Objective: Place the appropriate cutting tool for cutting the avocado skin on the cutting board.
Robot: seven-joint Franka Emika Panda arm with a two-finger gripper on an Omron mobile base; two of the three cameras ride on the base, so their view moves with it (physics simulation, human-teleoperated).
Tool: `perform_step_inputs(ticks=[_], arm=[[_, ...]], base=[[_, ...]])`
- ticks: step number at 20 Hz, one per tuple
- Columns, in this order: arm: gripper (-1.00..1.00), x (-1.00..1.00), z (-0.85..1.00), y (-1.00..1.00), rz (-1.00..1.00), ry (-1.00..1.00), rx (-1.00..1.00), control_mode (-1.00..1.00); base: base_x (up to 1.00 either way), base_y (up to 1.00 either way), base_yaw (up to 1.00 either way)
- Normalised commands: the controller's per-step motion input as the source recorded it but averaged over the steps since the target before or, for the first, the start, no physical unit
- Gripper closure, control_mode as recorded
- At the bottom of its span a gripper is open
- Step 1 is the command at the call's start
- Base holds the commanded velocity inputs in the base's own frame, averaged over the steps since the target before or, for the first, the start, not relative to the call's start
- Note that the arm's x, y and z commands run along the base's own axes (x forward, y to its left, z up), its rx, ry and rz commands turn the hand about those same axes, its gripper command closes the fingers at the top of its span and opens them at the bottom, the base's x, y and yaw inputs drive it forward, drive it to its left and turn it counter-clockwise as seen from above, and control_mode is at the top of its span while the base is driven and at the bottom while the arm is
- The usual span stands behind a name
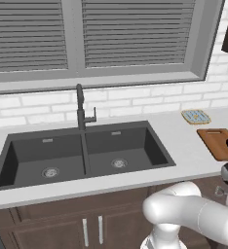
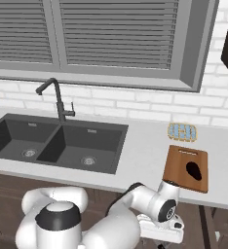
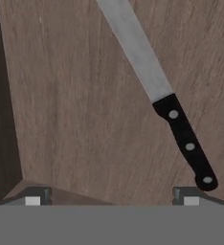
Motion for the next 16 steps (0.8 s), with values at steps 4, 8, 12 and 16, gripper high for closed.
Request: perform_step_inputs(ticks=[4, 8, 12, 16], arm=[[-1.00, 0.03, -0.36, -0.16, 0.00, -0.19, 0.00, -1.00], [-1.00, 0.13, -0.07, -0.20, 0.00, -0.07, 0.00, -1.00], [-1.00, 0.22, 0.00, -0.31, 0.03, 0.01, 0.00, -1.00], [-1.00, 0.20, -0.10, -0.26, 0.09, 0.06, 0.00, -1.00]], base=[[0.00, 0.00, 0.00], [0.00, 0.00, 0.00], [0.00, 0.00, 0.00], [0.00, 0.00, 0.00]])
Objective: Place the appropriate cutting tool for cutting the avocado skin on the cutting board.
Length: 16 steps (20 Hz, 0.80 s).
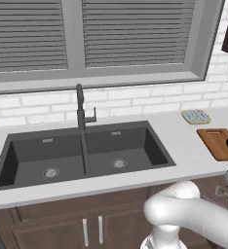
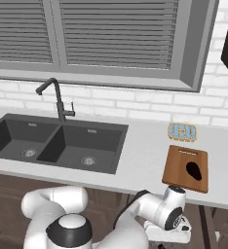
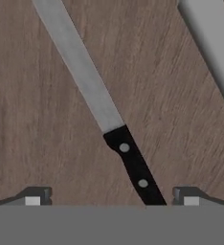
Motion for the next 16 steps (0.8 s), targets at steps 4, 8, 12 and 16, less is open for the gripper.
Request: perform_step_inputs(ticks=[4, 8, 12, 16], arm=[[-1.00, 0.00, -0.32, -0.23, 0.08, 0.00, 0.02, -1.00], [-1.00, -0.03, -0.42, -0.16, 0.07, 0.00, 0.03, -1.00], [-1.00, -0.10, -0.39, -0.02, 0.04, 0.01, 0.01, -1.00], [-1.00, -0.22, -0.39, 0.00, 0.03, 0.00, 0.00, -1.00]], base=[[0.00, 0.00, 0.00], [0.00, 0.00, 0.00], [0.00, 0.00, 0.00], [0.00, 0.00, 0.00]])
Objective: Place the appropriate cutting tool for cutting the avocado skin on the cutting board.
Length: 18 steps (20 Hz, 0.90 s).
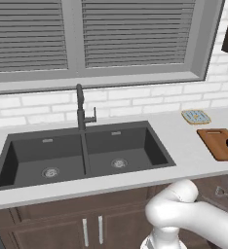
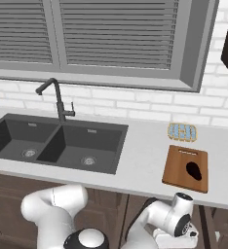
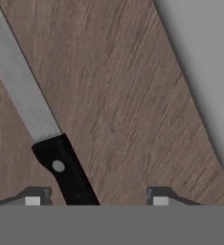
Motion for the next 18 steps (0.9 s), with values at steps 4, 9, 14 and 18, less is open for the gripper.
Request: perform_step_inputs(ticks=[4, 9, 14, 18], arm=[[-1.00, -0.58, -0.49, 0.00, 0.02, -0.02, 0.02, -1.00], [-1.00, -0.61, -0.40, 0.00, 0.00, -0.05, 0.02, -1.00], [-1.00, -0.04, -0.18, 0.08, 0.00, -0.02, 0.01, -1.00], [-1.00, -0.01, -0.21, 0.10, 0.03, -0.02, 0.00, -1.00]], base=[[0.00, 0.00, 0.00], [0.00, 0.00, 0.00], [0.00, 0.00, 0.00], [0.00, 0.00, 0.00]])
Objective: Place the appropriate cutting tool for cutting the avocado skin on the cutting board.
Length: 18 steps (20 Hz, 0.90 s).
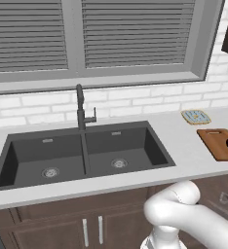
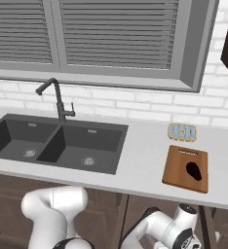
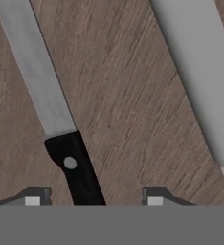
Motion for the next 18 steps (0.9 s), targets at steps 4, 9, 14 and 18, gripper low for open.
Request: perform_step_inputs(ticks=[4, 9, 14, 18], arm=[[-1.00, 0.00, -0.32, 0.04, 0.04, 0.00, 0.02, -1.00], [-1.00, 0.00, -0.57, 0.04, 0.05, 0.00, 0.03, -1.00], [-1.00, -0.08, -0.81, 0.03, 0.05, -0.05, 0.07, -1.00], [-1.00, -0.06, -0.76, 0.14, 0.03, -0.06, 0.02, -1.00]], base=[[0.00, 0.00, 0.00], [0.00, 0.00, 0.00], [0.00, 0.00, 0.00], [0.00, 0.00, 0.00]])
